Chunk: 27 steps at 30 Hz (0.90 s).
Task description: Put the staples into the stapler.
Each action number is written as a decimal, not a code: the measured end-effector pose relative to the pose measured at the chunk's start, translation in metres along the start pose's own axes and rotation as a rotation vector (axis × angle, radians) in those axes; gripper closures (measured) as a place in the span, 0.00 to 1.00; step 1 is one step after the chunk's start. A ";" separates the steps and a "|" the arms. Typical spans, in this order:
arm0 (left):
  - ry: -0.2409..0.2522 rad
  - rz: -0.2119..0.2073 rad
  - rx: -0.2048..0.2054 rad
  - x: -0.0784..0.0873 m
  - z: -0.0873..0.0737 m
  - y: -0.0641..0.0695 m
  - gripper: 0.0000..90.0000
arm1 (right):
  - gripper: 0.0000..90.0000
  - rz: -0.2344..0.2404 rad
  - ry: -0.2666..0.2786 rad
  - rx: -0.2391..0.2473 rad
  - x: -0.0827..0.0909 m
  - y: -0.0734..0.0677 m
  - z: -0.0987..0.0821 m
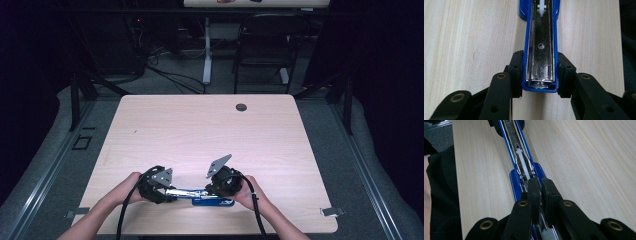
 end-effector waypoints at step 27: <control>0.081 0.008 0.005 0.010 0.013 0.003 0.71 | 0.99 0.017 0.062 0.062 -0.026 -0.021 0.025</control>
Point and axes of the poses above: each handheld gripper's, and its own axes: x roughly backward along the jaws, z roughly out of its top, y roughly to its right, the point moved 9 cm from there along -x, roughly forward along the jaws, and after that the axes turned 11 degrees about y, right-handed, at the moved point
